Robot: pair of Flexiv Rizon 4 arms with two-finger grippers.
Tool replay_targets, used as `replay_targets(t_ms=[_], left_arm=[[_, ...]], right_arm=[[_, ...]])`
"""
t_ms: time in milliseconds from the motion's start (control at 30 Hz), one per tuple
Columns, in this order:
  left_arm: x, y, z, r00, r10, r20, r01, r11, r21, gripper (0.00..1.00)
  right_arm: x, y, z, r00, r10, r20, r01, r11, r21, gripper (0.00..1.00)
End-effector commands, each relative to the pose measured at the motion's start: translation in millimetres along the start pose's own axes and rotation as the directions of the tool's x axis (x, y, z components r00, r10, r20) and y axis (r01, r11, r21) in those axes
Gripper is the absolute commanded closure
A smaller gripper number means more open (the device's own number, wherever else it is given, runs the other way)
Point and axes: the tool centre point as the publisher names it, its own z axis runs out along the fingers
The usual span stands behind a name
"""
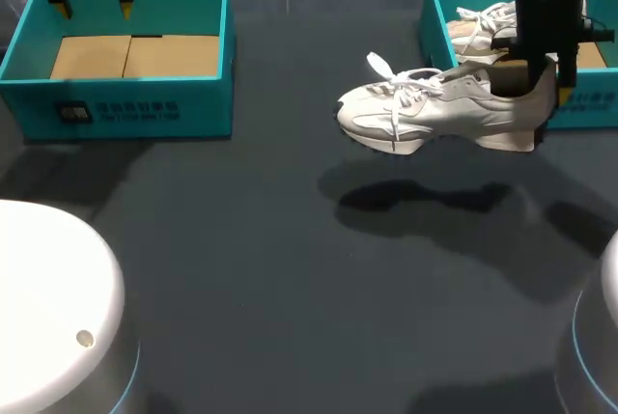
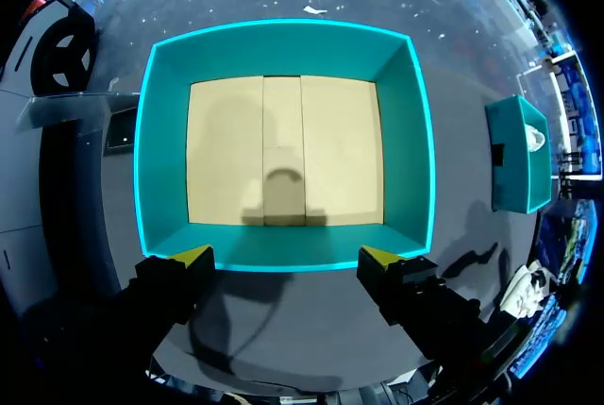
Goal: Take the shoe out of the shoebox, open the shoe tongue, remove and reinsert the insole, then place the shoe into the shoebox
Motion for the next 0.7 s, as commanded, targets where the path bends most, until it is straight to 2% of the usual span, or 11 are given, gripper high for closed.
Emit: replay_targets(t_ms=[33,233,400,700], left_arm=[[-0.1,0,-1,1.000,0.000,0.000,0.000,1.000,-0.001,0.00],[-0.1,0,-1,1.000,0.000,0.000,0.000,1.000,-0.001,0.00],[-0.1,0,-1,1.000,0.000,0.000,0.000,1.000,-0.001,0.00],[-0.1,0,-1,1.000,0.000,0.000,0.000,1.000,-0.001,0.00]], right_arm=[[-1.1,-0.3,0,1.000,-0.001,-0.004,0.001,1.000,-0.001,1.00],[-1.1,-0.3,0,1.000,-0.001,-0.004,0.001,1.000,-0.001,1.00],[5.0,-20.4,9,1.000,0.021,-0.006,-0.021,0.999,-0.038,1.00],[43.0,-39.4,26,0.999,-0.028,0.033,0.030,0.998,-0.064,1.00]])
